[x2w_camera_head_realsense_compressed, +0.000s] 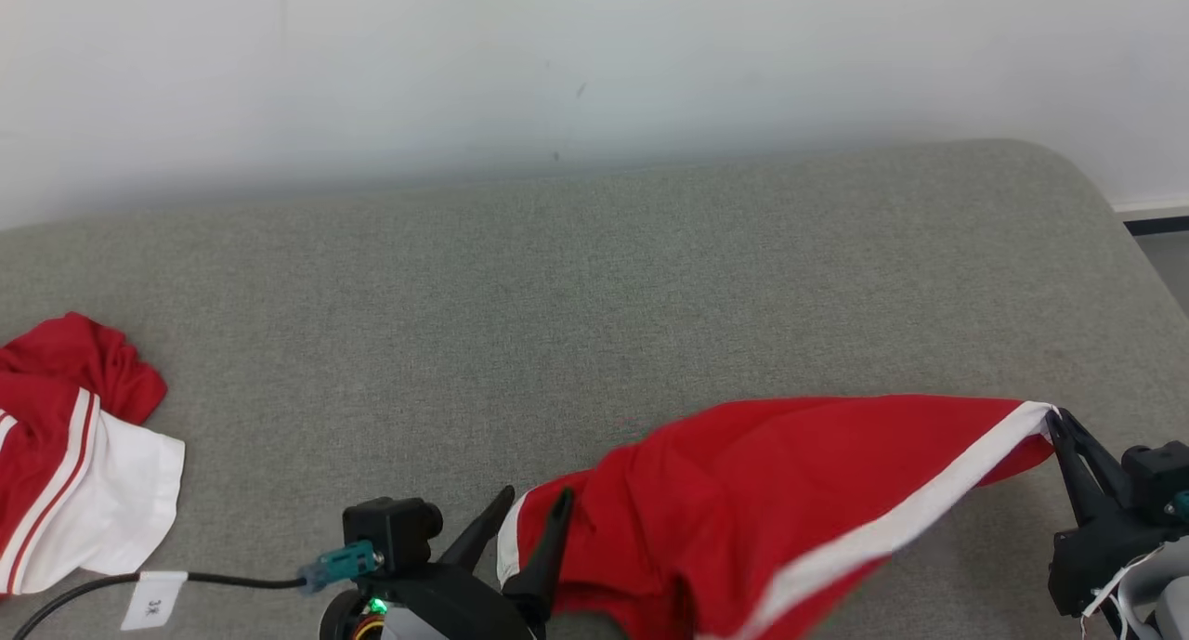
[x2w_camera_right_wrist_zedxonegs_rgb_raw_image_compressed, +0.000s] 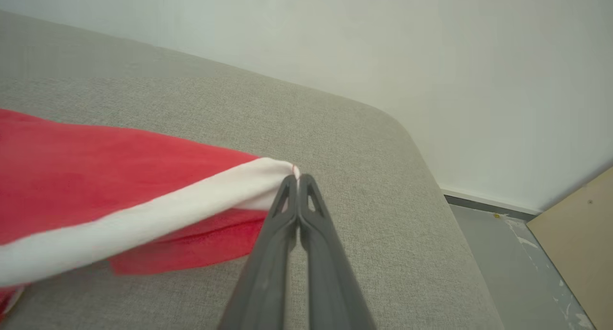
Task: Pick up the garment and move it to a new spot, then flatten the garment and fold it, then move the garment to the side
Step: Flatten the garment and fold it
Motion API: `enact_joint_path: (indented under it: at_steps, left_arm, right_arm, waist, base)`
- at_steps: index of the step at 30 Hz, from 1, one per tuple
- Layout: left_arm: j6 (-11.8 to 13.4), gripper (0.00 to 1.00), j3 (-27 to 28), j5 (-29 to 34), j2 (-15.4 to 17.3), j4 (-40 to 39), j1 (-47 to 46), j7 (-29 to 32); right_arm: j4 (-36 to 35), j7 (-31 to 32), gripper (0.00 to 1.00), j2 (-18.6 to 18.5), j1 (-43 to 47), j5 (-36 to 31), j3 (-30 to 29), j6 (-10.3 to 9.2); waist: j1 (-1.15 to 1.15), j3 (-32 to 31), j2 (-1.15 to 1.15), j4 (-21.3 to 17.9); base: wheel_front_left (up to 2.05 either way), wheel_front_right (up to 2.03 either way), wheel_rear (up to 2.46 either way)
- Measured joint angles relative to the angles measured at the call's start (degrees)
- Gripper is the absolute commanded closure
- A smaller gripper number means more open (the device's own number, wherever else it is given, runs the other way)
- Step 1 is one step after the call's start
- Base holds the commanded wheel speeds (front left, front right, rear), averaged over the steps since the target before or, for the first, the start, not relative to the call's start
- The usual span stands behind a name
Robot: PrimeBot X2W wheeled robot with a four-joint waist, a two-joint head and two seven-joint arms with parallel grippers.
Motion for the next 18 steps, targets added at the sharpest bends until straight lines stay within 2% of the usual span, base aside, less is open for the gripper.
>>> enact_joint_path:
  at_steps: [7, 8, 9, 11, 15, 18]
  left_arm:
    - [-2.10, 0.00, -2.76, -1.96, 0.03, -1.42, -0.01, 4.78]
    - [-4.52, 0.00, -3.72, -3.46, 0.12, -3.46, 0.44, 4.93]
    - [-5.90, 0.00, -4.66, -3.70, 0.52, -4.68, 0.77, 5.28]
    - [-7.60, 0.00, -7.27, -4.05, 1.94, -6.98, 1.57, 6.56]
    - [-8.59, 0.00, -13.73, 1.54, 6.66, -8.58, 2.22, 9.03]
    - [-8.75, 0.00, -17.37, 4.05, 6.65, -7.83, 1.96, 9.48]
  right_arm:
    - [0.29, -0.09, 1.00, 2.75, -0.68, -1.94, -1.13, 0.00]
    - [0.31, -0.10, 1.00, 3.34, -1.07, -2.40, -1.38, 0.00]
    - [0.29, -0.10, 1.00, 3.46, -1.25, -2.43, -1.48, 0.00]
    - [0.27, -0.10, 1.00, 3.50, -1.46, -2.42, -1.72, 0.00]
    - [-0.01, -0.11, 1.00, 3.42, -1.73, -2.34, -2.40, 0.00]
    - [-0.49, -0.11, 1.00, 3.46, -2.24, -2.47, -3.13, 0.00]
  waist:
    - [0.00, 1.15, 0.00, -0.24]
    - [0.00, 1.53, 0.00, -0.41]
    - [0.00, 1.72, 0.00, -0.47]
    - [0.00, 2.14, 0.00, -0.55]
    - [0.00, 3.18, 0.00, -0.45]
    - [0.00, 4.22, 0.00, -0.20]
  base:
    - [0.00, 0.00, 0.00]
    - [0.00, 0.00, 0.00]
    - [0.00, 0.00, 0.00]
    - [0.00, 0.00, 0.00]
    - [0.00, 0.00, 0.00]
    - [0.00, 0.00, 0.00]
